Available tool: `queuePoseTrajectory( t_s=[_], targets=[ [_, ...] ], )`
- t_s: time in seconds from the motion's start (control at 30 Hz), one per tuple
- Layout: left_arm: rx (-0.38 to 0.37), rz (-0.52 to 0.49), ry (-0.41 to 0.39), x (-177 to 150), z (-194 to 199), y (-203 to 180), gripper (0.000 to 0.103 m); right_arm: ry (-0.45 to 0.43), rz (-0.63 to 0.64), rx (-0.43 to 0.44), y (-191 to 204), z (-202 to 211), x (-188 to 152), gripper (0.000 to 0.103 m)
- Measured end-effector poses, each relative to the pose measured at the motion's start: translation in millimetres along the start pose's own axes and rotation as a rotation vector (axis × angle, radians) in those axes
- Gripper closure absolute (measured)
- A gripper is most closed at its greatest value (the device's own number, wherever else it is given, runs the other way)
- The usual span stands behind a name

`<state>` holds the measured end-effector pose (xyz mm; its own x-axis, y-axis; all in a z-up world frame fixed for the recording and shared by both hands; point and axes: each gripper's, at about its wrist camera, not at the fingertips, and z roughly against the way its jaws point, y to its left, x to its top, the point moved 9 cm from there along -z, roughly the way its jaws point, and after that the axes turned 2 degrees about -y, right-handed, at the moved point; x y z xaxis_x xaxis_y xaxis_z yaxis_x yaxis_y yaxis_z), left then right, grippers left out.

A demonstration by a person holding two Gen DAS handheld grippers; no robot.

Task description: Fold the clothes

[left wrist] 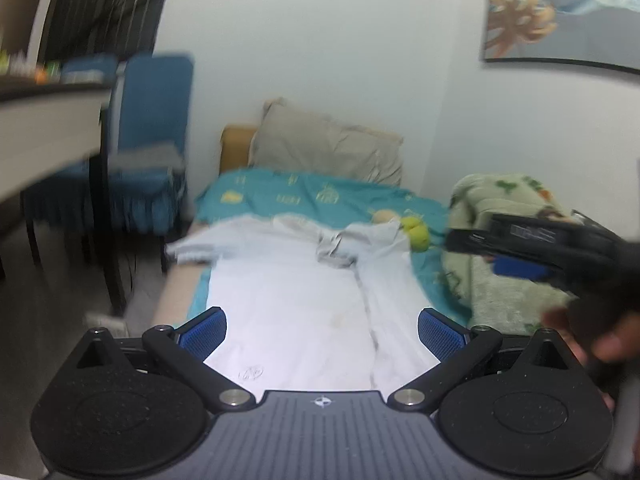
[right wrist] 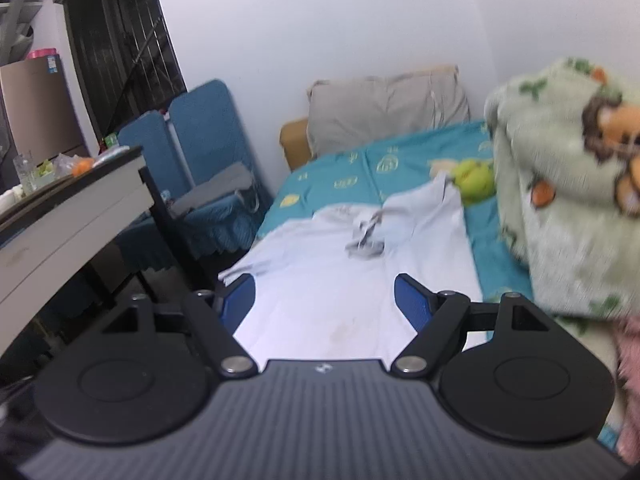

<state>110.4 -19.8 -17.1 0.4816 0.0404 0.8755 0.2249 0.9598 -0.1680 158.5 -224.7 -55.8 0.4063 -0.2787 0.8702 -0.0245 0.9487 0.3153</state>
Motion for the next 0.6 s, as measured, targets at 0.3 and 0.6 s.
queuePoseTrajectory(
  t_s=[0.3,0.6],
  targets=[
    [0.042,0.421,0.109,37,-151,137,0.001,0.022,-0.052,-0.054,-21,-21,-19,0.025],
    [0.12,0.807,0.083,33,-314,262,0.008,0.089,-0.157,-0.103,-59,-72,-30,0.025]
  ],
)
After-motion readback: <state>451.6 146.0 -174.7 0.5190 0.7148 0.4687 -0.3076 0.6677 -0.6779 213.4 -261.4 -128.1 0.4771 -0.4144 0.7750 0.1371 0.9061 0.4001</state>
